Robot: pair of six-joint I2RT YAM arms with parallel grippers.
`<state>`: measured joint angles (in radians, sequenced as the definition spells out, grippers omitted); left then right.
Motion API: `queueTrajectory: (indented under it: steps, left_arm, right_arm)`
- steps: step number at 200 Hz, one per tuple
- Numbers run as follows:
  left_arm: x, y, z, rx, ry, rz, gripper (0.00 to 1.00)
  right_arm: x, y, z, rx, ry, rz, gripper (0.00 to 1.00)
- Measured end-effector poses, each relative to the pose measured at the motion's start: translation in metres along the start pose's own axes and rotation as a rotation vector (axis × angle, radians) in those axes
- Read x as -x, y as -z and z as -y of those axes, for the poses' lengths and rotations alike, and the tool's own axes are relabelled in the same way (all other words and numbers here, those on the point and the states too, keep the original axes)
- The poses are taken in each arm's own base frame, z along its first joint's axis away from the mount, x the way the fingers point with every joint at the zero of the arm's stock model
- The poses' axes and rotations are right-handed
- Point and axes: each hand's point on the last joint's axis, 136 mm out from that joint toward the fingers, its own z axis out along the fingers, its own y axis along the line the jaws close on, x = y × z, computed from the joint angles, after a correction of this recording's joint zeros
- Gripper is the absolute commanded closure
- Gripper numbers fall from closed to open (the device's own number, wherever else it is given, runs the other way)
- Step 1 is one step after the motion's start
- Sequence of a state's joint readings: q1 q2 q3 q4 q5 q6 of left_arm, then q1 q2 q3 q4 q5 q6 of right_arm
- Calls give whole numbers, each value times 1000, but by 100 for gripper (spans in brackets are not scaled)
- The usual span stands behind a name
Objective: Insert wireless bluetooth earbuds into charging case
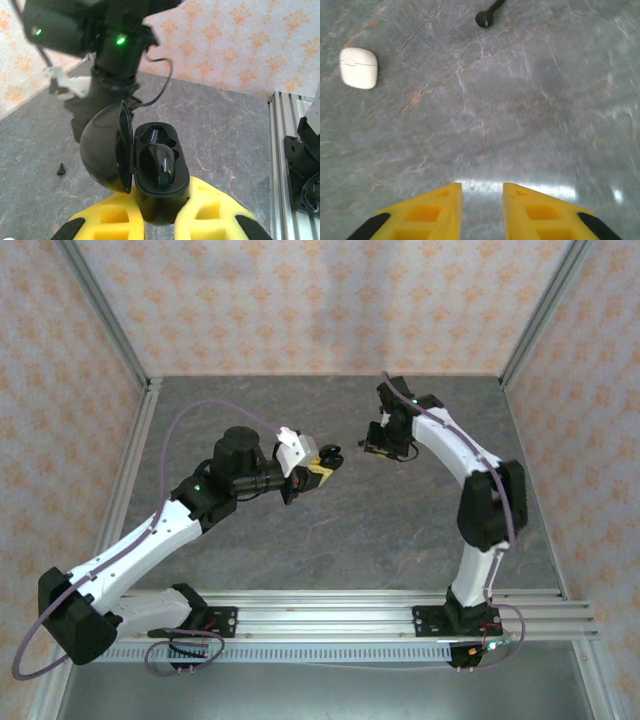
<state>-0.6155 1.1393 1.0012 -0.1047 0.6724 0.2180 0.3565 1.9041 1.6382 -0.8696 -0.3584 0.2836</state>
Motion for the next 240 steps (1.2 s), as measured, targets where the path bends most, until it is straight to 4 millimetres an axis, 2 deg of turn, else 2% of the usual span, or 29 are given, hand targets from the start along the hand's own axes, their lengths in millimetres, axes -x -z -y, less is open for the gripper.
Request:
queueTrajectory:
  steps: [27,58,77,91,125,172,240]
  left_arm:
    - [-4,-5,-2,-2,7,-12,100]
    - [-12,-11,-4,-4,19,-33,100]
    - [-13,-13,-5,-4,22,-34,100]
    - [-14,-13,-6,1,22,-34,100]
    - [-16,-15,-10,18,22,-41,100]
    - [-21,-18,-11,19,27,-54,100]
    - [-19,-16,-11,20,25,-50,100]
  right_arm:
    - [46,-35,-14,-2,61,26,82]
    - [104,-66,-26,11,103,87,84]
    - [124,-83,-23,7,118,96,84]
    - [131,-93,-18,5,119,89,84]
    - [119,-114,2,-1,98,2,84]
    - [93,-128,13,-5,97,-104,85]
    - [63,-119,20,29,98,-128,85]
